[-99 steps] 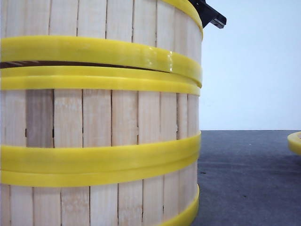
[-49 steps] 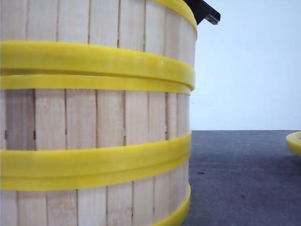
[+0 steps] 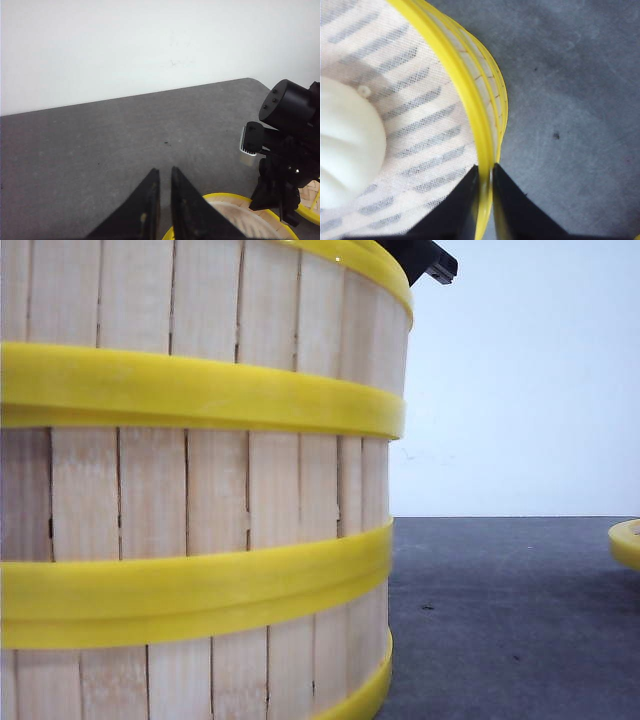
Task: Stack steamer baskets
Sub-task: 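Lower the held basket onto the top of the stack and align it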
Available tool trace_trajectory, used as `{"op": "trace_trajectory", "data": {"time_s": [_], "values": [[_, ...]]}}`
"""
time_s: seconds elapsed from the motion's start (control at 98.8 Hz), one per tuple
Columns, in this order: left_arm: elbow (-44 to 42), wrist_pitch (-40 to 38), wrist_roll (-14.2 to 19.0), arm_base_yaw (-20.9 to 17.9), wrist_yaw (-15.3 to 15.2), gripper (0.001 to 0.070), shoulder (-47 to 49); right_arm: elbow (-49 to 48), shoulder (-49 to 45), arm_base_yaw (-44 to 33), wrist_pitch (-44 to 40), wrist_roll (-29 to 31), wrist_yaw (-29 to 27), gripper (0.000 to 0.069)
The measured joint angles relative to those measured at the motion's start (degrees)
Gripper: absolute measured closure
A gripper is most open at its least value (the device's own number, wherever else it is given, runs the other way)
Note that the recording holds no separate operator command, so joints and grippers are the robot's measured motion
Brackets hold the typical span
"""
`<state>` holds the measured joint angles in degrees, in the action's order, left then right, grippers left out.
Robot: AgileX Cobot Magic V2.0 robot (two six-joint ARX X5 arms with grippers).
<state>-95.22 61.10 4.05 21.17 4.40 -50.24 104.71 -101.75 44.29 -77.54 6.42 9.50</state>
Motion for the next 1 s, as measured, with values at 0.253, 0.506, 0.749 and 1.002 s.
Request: {"op": "trace_trajectory", "data": {"time_s": [0.253,0.506,0.749,1.002], "values": [[0.0,-0.02,0.02,0.37,0.0,0.0695,0.0,1.64,-0.02,0.2,-0.02,-0.24,1.42,0.0669],[0.0,0.0,0.02,0.37,0.0,0.0695,0.0,2.14,-0.2,1.03,-0.02,-0.68,3.13,0.0669],[0.0,0.0,0.0,0.37,0.0,0.0695,0.0,2.14,-0.22,-0.68,0.39,0.13,3.13,0.0669],[0.0,0.02,0.0,0.37,0.0,0.0695,0.0,2.14,-0.24,-2.54,0.04,0.85,-0.61,0.0669]]}}
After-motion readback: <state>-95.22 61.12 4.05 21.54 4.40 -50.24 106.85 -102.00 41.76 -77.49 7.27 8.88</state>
